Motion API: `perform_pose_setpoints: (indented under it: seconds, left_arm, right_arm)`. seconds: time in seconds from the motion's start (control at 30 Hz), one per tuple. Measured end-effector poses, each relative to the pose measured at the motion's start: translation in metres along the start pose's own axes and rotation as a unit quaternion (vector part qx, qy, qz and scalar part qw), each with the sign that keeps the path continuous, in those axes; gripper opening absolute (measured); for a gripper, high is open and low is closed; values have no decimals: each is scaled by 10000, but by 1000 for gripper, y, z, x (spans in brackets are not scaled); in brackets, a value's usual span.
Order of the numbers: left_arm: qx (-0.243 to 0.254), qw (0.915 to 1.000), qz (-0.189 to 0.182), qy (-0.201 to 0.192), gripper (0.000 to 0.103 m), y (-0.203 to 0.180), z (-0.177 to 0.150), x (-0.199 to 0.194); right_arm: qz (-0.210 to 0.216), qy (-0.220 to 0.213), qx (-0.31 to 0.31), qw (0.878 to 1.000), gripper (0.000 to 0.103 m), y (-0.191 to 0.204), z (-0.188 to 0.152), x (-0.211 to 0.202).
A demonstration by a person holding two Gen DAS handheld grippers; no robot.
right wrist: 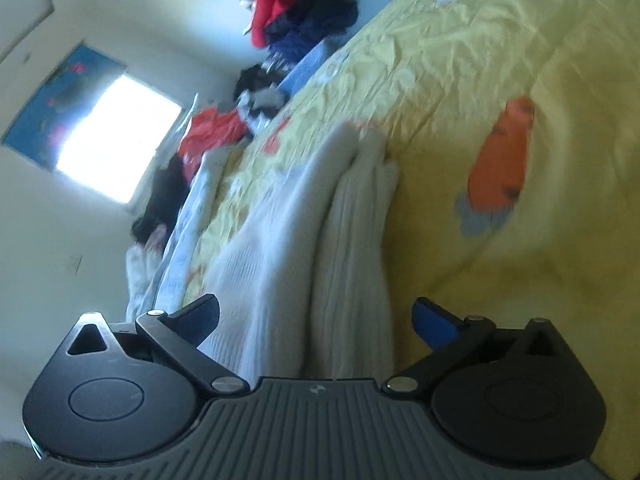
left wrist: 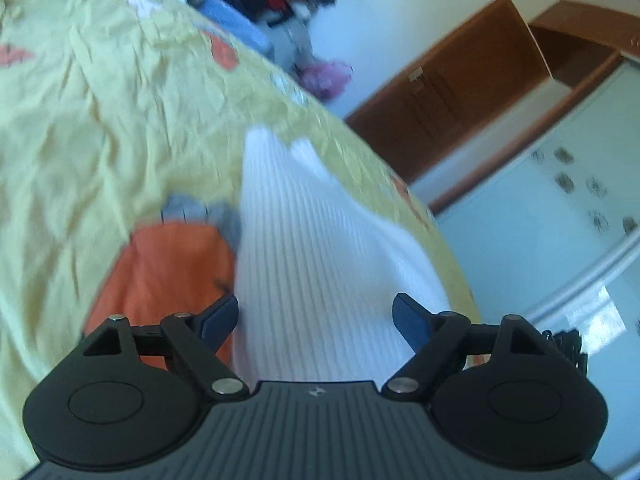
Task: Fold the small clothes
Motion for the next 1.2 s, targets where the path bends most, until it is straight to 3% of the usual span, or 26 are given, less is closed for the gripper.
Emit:
perform_pose_setpoints:
  seconds: [0.03, 0.1, 0.13, 0.2, 0.27, 0.37, 0.47, 0.53, 0.57, 0.67, 0.77, 0.8, 0.9, 0.97, 1.1, 1.2]
  left_arm:
    - [58, 10000, 40, 0, 85, -2, -4, 1]
    - [52, 10000, 63, 18, 86, -3, -9, 4]
    - [65, 9999, 111, 42, 84, -5, -8, 5]
    - [250, 9992, 267, 137, 64, -13, -4, 3]
    - [544, 9975, 363, 264, 55, -23, 1, -3]
    - [1317, 9876, 665, 531, 53, -36, -5, 0]
    - [1977, 9752, 887, 441, 56, -40, -22, 7]
    - [1849, 9781, 882, 364, 59, -35, -25, 6]
    - [1781, 9796, 862, 341, 59, -34, -24, 3]
    - [2005, 9745, 1009, 28, 58, -47, -19, -20]
    - [2411, 9610, 1234, -562, 59, -66, -10, -51]
    - [2419, 9589, 1278, -749, 64, -71, -6, -56]
    - [2515, 9502, 1513, -1047, 68, -87, 8, -41]
    - [2581, 9459, 1714, -966, 68, -97, 13, -15]
    - [2665, 9465, 1734, -550, 68, -115, 8, 37]
    - [3029, 9316, 1998, -210, 68, -115, -8, 72]
  right_arm:
    - [-58, 150, -95, 9998, 102, 2, -6, 4]
    - [-218, 540, -388, 9975, 87, 7, -20, 19]
    - [-208, 558, -709, 9957, 72, 15, -24, 23]
    - [-471, 756, -1136, 9895, 65, 28, -26, 30]
    - [-578, 803, -1622, 9818, 51, 43, -19, 23]
    - [-675, 690, -2088, 9732, 45, 57, -9, 2]
    - [-1025, 1013, -2259, 9634, 50, 44, -20, 18]
    - [-989, 851, -2176, 9673, 56, 39, -25, 19]
    - [-995, 771, -2025, 9712, 67, 39, -24, 16]
    - [-1012, 586, -1715, 9782, 77, 41, -20, 1]
    - [-1151, -117, -1788, 9771, 78, 57, -7, -21]
    - [-1181, -471, -1804, 9753, 77, 63, 0, -26]
    - [-1054, -1002, -1779, 9732, 77, 83, 22, -17]
    - [-916, -1031, -1813, 9737, 81, 96, 37, 5]
    - [-810, -625, -1403, 9848, 86, 99, 67, 72]
    - [-1475, -465, -1376, 9783, 83, 83, 76, 115]
Point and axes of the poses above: each gripper's, at about its wrist camera, not at the fingertips, and x roughly the way its jaws point, y to its left, z to its top, the point moved 1 cm from there along x, roughly the way its jaws point, and after that the axes turned 1 degree about x, right-handed, at the moved point
